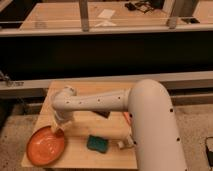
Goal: Pick up the ceramic bowl
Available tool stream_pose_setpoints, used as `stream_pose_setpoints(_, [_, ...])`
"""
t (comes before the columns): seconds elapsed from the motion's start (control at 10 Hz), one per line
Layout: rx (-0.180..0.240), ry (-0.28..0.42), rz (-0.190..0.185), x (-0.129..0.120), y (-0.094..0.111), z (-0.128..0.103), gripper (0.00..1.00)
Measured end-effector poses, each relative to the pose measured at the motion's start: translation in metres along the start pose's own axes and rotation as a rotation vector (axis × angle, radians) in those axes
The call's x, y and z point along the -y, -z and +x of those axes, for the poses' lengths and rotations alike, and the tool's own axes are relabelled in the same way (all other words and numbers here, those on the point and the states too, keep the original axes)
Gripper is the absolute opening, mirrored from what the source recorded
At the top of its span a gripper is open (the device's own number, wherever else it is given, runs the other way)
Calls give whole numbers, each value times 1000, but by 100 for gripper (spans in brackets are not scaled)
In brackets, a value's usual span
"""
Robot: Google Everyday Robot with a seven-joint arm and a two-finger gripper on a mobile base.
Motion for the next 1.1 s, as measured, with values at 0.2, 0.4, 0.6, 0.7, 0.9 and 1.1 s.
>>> stream_pose_setpoints(0.2, [0,1,1,-1,-2,2,71])
stream_pose_setpoints(0.4, [0,4,-1,-2,-3,4,68])
stream_pose_setpoints(0.6, [1,8,-4,-2,-5,6,68])
stream_pose_setpoints(0.7, [2,11,-5,-1,-6,7,65])
stream_pose_setpoints(0.9, [3,14,-5,-2,-7,7,59])
stream_pose_setpoints(1.1, [4,22,-8,0,-9,8,55])
